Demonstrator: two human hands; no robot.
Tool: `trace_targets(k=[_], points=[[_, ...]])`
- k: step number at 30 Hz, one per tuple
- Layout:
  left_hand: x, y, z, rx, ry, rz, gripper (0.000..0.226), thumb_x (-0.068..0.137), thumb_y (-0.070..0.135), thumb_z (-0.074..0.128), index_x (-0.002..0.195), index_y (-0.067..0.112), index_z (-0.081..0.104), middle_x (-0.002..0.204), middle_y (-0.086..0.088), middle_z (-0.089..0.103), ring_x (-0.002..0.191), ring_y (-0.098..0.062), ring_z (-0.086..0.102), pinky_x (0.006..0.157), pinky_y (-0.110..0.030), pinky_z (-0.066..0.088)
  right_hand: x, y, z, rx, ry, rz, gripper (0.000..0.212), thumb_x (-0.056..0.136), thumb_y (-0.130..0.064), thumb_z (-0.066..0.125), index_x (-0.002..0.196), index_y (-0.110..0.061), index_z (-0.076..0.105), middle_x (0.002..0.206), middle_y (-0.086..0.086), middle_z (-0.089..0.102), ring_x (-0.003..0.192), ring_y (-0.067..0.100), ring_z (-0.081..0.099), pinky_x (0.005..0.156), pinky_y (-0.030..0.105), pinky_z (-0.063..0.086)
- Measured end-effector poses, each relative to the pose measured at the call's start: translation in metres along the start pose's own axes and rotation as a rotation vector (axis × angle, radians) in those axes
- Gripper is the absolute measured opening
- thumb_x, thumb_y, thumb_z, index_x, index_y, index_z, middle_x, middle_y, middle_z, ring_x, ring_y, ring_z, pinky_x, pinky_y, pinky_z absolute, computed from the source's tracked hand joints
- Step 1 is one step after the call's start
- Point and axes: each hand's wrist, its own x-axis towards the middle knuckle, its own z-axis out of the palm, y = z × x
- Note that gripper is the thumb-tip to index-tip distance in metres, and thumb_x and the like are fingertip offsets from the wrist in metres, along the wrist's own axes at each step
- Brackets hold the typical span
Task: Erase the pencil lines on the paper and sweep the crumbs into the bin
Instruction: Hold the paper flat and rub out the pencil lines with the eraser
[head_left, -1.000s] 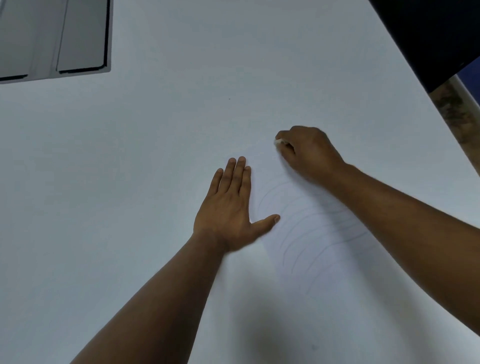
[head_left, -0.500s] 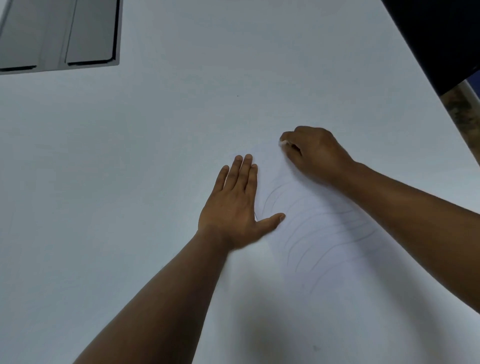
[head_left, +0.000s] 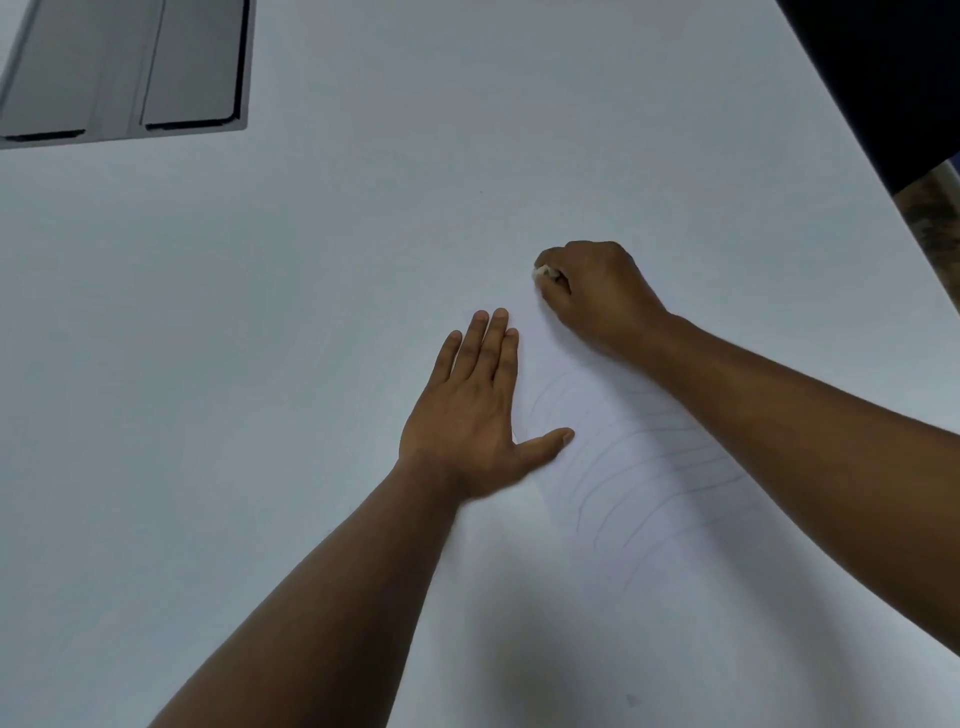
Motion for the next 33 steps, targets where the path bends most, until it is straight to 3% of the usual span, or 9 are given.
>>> trace_targets(k=[3, 8, 12, 14, 17, 22, 25, 28, 33], points=[[0.000, -0.002, 0.002, -0.001, 0.013, 0.001, 0.111, 0.090, 0.086, 0.023, 0.164, 0.009, -0.007, 0.172, -0.006, -0.018, 0.156, -0.017, -0.026, 0.129, -0.041, -0.009, -0.011, -0.009, 0.000, 0.090, -0.029, -0.056, 0.023, 0.096, -0.021, 0.051, 0.079, -0.010, 0.062, 0.064, 0.002, 0.055, 0.060, 0.018, 0.051, 0.062, 0.031, 0.044], [0.001, -0.002, 0.002, -0.004, 0.020, 0.003, 0.109, 0.091, 0.085, 0.022, 0.164, 0.009, -0.006, 0.172, -0.006, -0.017, 0.156, -0.018, -0.024, 0.129, -0.041, -0.007, -0.019, -0.013, 0.010, 0.022, -0.016, -0.088, 0.022, 0.095, -0.020, 0.050, 0.083, -0.011, 0.065, 0.066, 0.000, 0.054, 0.061, 0.018, 0.050, 0.059, 0.030, 0.038], [0.000, 0.000, -0.001, -0.002, 0.005, -0.008, 0.110, 0.091, 0.085, 0.023, 0.164, 0.008, -0.006, 0.172, -0.006, -0.019, 0.155, -0.017, -0.026, 0.129, -0.041, -0.009, 0.000, -0.002, 0.008, 0.073, 0.072, 0.056, 0.026, 0.093, -0.019, 0.048, 0.082, -0.007, 0.068, 0.072, 0.005, 0.066, 0.067, 0.023, 0.060, 0.065, 0.034, 0.049], [-0.001, 0.000, -0.001, -0.001, 0.005, -0.006, 0.110, 0.091, 0.085, 0.023, 0.164, 0.009, -0.006, 0.171, -0.005, -0.019, 0.155, -0.016, -0.027, 0.128, -0.040, -0.010, -0.004, 0.005, 0.001, 0.140, 0.097, 0.137, 0.022, 0.094, -0.020, 0.052, 0.090, -0.010, 0.072, 0.080, 0.001, 0.071, 0.074, 0.018, 0.064, 0.071, 0.030, 0.050], [0.000, -0.001, 0.001, -0.005, 0.017, 0.003, 0.110, 0.090, 0.085, 0.023, 0.164, 0.009, -0.005, 0.172, -0.006, -0.017, 0.156, -0.017, -0.026, 0.129, -0.041, -0.008, -0.019, -0.006, 0.000, 0.194, 0.093, 0.047, 0.019, 0.095, -0.021, 0.057, 0.096, -0.012, 0.073, 0.079, -0.004, 0.070, 0.070, 0.009, 0.061, 0.069, 0.020, 0.046], [0.001, -0.001, 0.002, 0.003, 0.022, 0.003, 0.110, 0.090, 0.085, 0.024, 0.164, 0.009, -0.005, 0.173, -0.006, -0.015, 0.157, -0.017, -0.023, 0.129, -0.041, -0.007, -0.025, -0.016, 0.018, 0.084, 0.041, -0.079, 0.020, 0.096, -0.022, 0.053, 0.091, -0.010, 0.069, 0.072, 0.004, 0.062, 0.066, 0.021, 0.058, 0.064, 0.032, 0.047], [0.000, 0.000, 0.000, 0.005, 0.008, -0.006, 0.110, 0.090, 0.085, 0.023, 0.164, 0.008, -0.005, 0.172, -0.006, -0.016, 0.156, -0.017, -0.024, 0.129, -0.040, -0.009, -0.009, -0.002, 0.015, -0.007, 0.123, 0.060, 0.026, 0.096, -0.021, 0.047, 0.090, -0.009, 0.069, 0.077, 0.008, 0.066, 0.072, 0.028, 0.061, 0.067, 0.034, 0.048], [0.000, 0.000, 0.000, 0.007, 0.002, -0.011, 0.110, 0.089, 0.085, 0.021, 0.164, 0.010, -0.007, 0.172, -0.005, -0.019, 0.155, -0.016, -0.027, 0.128, -0.040, -0.010, -0.009, 0.011, 0.001, 0.061, 0.174, 0.207, 0.025, 0.095, -0.022, 0.050, 0.091, -0.008, 0.071, 0.082, 0.007, 0.072, 0.076, 0.025, 0.065, 0.071, 0.035, 0.051], [0.001, -0.005, 0.006, -0.004, 0.053, 0.039, 0.098, 0.092, 0.085, 0.024, 0.166, 0.025, 0.000, 0.173, -0.007, -0.014, 0.158, -0.021, -0.020, 0.129, -0.045, -0.004, -0.064, -0.028, 0.003, 0.144, 0.174, 0.174, 0.020, 0.096, -0.024, 0.056, 0.102, -0.013, 0.073, 0.088, 0.003, 0.073, 0.078, 0.021, 0.068, 0.076, 0.035, 0.053]])
